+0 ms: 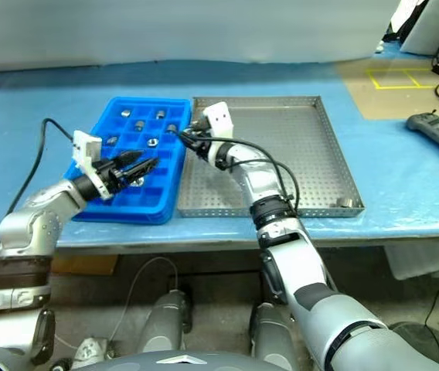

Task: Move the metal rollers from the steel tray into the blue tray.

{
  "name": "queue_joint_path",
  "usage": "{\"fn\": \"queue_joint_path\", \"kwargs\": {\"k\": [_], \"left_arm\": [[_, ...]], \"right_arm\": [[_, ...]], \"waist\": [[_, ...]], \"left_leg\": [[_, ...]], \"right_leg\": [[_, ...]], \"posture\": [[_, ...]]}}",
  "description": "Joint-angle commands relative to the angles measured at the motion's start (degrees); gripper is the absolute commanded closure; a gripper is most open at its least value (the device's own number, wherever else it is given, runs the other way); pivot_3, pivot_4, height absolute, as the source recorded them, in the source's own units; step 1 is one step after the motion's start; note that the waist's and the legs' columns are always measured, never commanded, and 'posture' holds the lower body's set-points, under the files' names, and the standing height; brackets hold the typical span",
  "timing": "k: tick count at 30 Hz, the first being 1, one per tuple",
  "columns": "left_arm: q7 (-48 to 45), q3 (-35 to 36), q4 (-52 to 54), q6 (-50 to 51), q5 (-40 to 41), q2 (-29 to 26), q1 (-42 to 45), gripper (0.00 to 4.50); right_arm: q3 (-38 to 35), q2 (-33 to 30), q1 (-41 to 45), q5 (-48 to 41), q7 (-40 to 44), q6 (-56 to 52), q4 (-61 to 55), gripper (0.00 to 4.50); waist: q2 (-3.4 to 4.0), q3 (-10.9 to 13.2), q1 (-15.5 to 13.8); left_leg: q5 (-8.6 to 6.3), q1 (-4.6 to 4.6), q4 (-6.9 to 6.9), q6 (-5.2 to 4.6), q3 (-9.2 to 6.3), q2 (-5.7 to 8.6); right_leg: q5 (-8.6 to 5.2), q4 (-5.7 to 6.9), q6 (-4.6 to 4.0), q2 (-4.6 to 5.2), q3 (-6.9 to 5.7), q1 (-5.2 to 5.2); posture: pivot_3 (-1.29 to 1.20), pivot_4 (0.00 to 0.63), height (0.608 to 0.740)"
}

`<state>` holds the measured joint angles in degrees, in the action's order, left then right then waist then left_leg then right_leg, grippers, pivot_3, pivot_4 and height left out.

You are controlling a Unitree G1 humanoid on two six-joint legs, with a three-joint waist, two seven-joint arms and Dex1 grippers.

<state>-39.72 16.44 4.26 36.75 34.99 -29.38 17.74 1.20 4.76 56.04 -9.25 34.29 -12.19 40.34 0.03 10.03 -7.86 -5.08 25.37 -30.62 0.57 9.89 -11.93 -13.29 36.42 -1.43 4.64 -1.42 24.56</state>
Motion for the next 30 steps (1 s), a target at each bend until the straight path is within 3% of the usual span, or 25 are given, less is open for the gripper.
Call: {"fn": "queue_joint_path", "kwargs": {"k": [1, 6, 14, 23, 30], "left_arm": [[2.80, 4.75, 7.84, 2.01, 3.09, -1.10, -4.82, 0.75], [6.37, 9.52, 14.70, 3.88, 5.88, -1.30, -12.24, 0.75], [10.27, 10.60, 19.21, 4.08, 8.45, 0.03, -16.63, 0.75], [9.98, 8.11, 16.22, 3.64, 8.30, -0.82, -13.22, 0.75], [9.21, 5.87, 14.42, 3.21, 7.65, -0.81, -11.21, 0.75]], "right_arm": [[1.33, 1.93, 1.26, -0.80, 2.19, 0.64, 0.03, 2.86], [1.62, 3.59, 2.91, -1.01, 3.83, 1.40, 2.77, 2.86], [1.38, 2.21, 4.28, 0.24, 5.37, 4.26, 9.16, 2.86], [-2.17, -0.06, 7.74, 1.08, -3.09, 10.35, 17.19, 2.86], [-2.37, -0.35, 7.77, 2.03, -3.32, 11.69, 18.84, 2.86]], "waist": [[0.00, 0.00, -0.93], [0.00, 0.01, -3.74], [0.01, 0.02, -7.13], [0.01, 0.02, -7.82], [0.00, 0.01, -6.95]], "left_leg": [[-0.01, 0.02, 0.02, 0.00, -0.05, 0.00], [0.00, 0.11, 0.21, 0.02, -0.09, 0.01], [-0.02, 0.03, 0.33, 0.03, -0.25, 0.01], [-0.01, 0.06, 0.33, 0.05, -0.28, 0.04], [0.02, 0.11, 0.30, 0.10, -0.26, 0.06]], "right_leg": [[-0.02, -0.02, 0.00, 0.00, 0.00, 0.03], [-0.04, -0.07, 0.02, 0.02, -0.04, 0.15], [-0.29, 0.11, 0.45, 0.07, 0.08, 0.26], [-0.29, 0.18, 0.46, 0.05, 0.15, 0.36], [-0.13, 0.20, 0.19, -0.08, 0.16, 0.42]], "posture": [[0.41, 0.150, 0.740], [0.49, 0.150, 0.740], [0.52, 0.150, 0.740], [0.48, 0.150, 0.740], [0.45, 0.150, 0.740]]}}
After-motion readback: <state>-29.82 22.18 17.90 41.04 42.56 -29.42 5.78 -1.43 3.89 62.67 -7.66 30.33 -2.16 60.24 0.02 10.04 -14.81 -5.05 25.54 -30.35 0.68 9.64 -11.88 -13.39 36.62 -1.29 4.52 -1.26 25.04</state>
